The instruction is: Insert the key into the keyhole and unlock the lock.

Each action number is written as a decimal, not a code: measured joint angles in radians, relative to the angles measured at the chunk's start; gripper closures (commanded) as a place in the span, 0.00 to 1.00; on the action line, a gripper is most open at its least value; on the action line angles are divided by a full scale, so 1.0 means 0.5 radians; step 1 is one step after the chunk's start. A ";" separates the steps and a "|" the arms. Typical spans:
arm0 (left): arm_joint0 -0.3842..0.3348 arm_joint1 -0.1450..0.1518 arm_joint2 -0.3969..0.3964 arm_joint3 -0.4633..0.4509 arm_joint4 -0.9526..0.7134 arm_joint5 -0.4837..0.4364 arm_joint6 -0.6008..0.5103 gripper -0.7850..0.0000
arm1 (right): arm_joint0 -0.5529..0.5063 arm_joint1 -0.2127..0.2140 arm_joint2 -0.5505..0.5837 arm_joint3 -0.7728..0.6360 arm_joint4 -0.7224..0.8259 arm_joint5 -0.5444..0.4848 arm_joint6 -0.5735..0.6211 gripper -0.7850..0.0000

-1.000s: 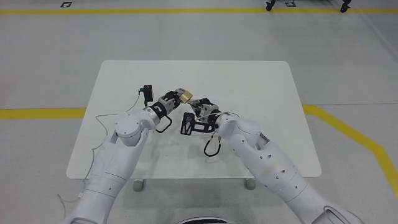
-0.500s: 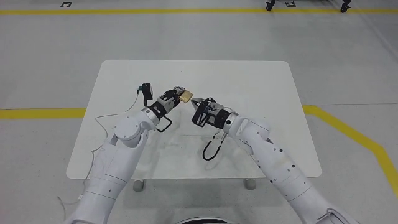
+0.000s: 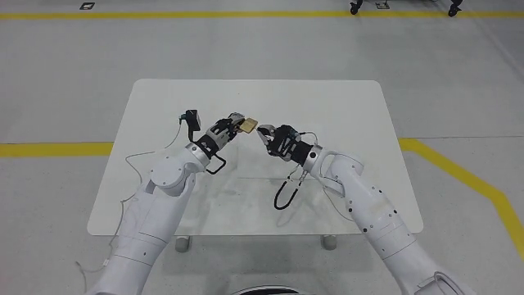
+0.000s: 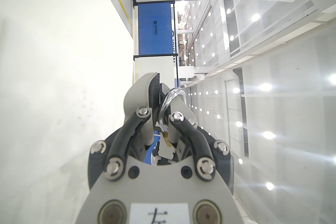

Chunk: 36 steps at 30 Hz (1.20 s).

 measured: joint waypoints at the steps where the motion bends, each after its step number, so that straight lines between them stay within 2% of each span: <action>1: 0.000 0.000 0.000 0.001 0.008 -0.002 0.003 1.00 | 0.007 -0.001 -0.006 -0.001 0.001 0.003 0.025 0.00; 5: 0.000 0.004 -0.010 0.005 0.050 -0.002 0.028 1.00 | 0.016 -0.003 -0.042 -0.037 -0.098 0.072 0.142 0.00; 16: 0.034 0.036 -0.135 -0.011 0.173 -0.040 0.077 1.00 | -0.006 -0.002 -0.026 -0.057 -0.015 0.039 0.082 0.00; 20: 0.056 0.051 -0.130 -0.027 0.337 -0.058 0.038 1.00 | -0.077 0.026 0.152 -0.077 0.308 -0.118 -0.140 0.00; 24: 0.047 0.056 -0.063 -0.006 0.500 -0.063 -0.045 1.00 | -0.180 0.069 0.381 -0.108 0.502 -0.243 -0.291 0.00; 30: -0.064 0.025 0.193 0.091 0.742 -0.088 -0.192 1.00 | -0.387 0.128 0.719 -0.183 0.704 -0.396 -0.462 0.00; 31: -0.088 0.016 0.241 0.112 0.754 -0.078 -0.228 0.93 | -0.395 0.130 0.735 -0.186 0.712 -0.405 -0.465 0.00; 32: -0.124 0.003 0.305 0.147 0.743 -0.044 -0.295 0.58 | -0.394 0.130 0.734 -0.186 0.712 -0.406 -0.464 0.00; 33: -0.158 -0.007 0.351 0.178 0.739 -0.001 -0.348 0.09 | -0.392 0.129 0.731 -0.185 0.711 -0.404 -0.463 0.00; 34: -0.196 -0.016 0.398 0.211 0.761 0.051 -0.384 0.00 | -0.391 0.129 0.728 -0.185 0.710 -0.403 -0.462 0.00; 36: -0.278 -0.038 0.512 0.276 0.892 0.170 -0.401 0.00 | -0.390 0.129 0.727 -0.185 0.709 -0.402 -0.462 0.00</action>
